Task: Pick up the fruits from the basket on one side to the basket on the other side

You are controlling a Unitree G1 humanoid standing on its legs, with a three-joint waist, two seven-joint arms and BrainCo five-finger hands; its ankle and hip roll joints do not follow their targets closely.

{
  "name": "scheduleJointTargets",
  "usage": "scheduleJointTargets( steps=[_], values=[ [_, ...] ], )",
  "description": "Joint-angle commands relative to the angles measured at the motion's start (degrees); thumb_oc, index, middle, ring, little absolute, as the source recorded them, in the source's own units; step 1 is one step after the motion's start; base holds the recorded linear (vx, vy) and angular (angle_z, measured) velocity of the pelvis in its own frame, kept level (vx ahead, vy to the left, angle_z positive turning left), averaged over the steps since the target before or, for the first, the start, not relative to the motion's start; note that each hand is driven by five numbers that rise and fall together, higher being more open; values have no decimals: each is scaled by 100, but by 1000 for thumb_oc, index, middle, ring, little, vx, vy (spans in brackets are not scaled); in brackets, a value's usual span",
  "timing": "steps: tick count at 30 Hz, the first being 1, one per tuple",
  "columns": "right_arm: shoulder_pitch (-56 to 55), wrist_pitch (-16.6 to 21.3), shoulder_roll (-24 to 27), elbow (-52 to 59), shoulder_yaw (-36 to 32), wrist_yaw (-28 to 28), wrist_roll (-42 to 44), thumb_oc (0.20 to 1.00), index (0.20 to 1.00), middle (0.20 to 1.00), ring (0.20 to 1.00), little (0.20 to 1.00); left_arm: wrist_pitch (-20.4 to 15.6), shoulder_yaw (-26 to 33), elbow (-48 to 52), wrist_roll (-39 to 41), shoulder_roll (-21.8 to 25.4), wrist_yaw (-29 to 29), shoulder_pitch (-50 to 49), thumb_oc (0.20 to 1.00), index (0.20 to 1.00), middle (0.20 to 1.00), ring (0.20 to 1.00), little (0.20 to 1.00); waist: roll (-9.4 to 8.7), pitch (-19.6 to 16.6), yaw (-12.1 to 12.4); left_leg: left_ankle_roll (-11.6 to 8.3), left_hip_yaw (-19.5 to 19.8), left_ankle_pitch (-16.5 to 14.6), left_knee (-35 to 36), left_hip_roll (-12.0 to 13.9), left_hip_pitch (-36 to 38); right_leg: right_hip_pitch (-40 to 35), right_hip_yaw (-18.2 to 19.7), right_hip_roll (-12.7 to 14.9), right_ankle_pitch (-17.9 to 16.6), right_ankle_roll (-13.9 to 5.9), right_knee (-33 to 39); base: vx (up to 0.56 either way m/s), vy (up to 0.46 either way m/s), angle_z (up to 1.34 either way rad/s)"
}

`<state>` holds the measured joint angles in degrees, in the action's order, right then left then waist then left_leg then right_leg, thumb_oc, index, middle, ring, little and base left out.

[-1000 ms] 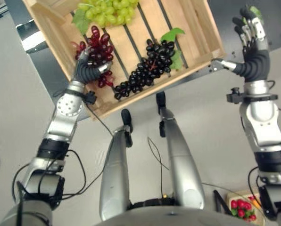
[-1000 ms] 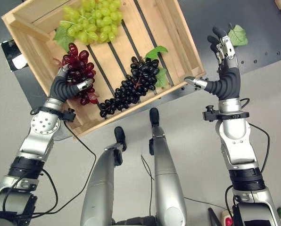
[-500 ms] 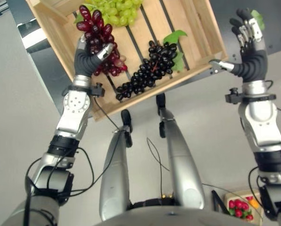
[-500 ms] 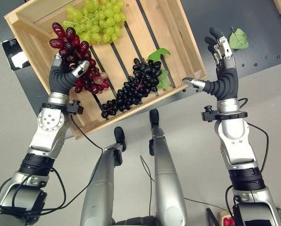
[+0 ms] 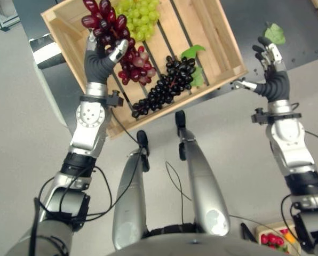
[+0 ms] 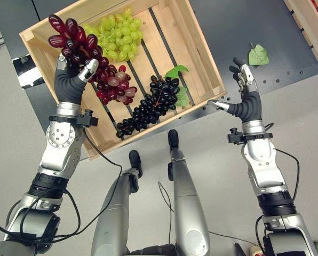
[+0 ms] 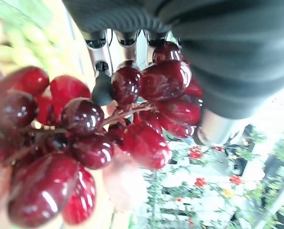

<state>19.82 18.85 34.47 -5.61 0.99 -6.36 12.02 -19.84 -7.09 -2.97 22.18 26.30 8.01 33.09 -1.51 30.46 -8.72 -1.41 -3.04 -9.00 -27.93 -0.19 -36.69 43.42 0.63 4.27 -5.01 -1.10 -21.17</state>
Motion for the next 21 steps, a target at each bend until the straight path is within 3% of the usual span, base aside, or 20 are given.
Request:
scheduleJointTargets(
  steps=[1, 9, 13, 17, 21],
  values=[
    [54, 329, 289, 299, -145, 127, 214, 1000, 1000, 1000, 1000, 1000, -710, 294, 861, 346, 151, -213, 338, 200, 200, 200, 200, 200, 1, -249, 101, 278, -51, 591, 1005, -222, 459, -476, -404, -80, 396, -201, -180, 51, -8, 8],
    [130, 278, 750, 277, -131, 502, 345, 1000, 1000, 1000, 1000, 1000, -740, 261, 1052, 593, 323, -555, 192, 200, 200, 200, 200, 200, -2, -456, 144, 263, 39, 718, 1366, -232, 973, -960, -475, -51, 361, -217, 49, 52, -9, 7],
    [354, 205, 1274, 305, 77, 993, 743, 1000, 1000, 1000, 1000, 1000, -698, 106, 988, 734, 538, -827, 135, 200, 200, 200, 200, 200, -38, -610, 165, 240, 83, 705, 1449, -244, 1286, -1272, -490, -32, 395, -230, 106, 55, -6, 6],
    [904, 54, 1762, 444, 780, 1700, 1471, 1000, 1000, 1000, 1000, 1000, -624, -256, 861, 1031, 795, -1191, 121, 200, 200, 200, 200, 200, -54, -780, 238, 229, 123, 677, 1560, -265, 1658, -1652, -516, -16, 427, -237, 223, 25, -3, 3],
    [1558, -19, 1714, 296, 1469, 1929, 1802, 1000, 1000, 1000, 1000, 1000, -562, -594, 682, 1099, 941, -1396, 133, 200, 200, 200, 200, 200, -28, -894, 306, 236, 113, 690, 1555, -285, 1777, -1834, -485, -14, 357, -226, 365, 1, 4, 2]
  ],
)
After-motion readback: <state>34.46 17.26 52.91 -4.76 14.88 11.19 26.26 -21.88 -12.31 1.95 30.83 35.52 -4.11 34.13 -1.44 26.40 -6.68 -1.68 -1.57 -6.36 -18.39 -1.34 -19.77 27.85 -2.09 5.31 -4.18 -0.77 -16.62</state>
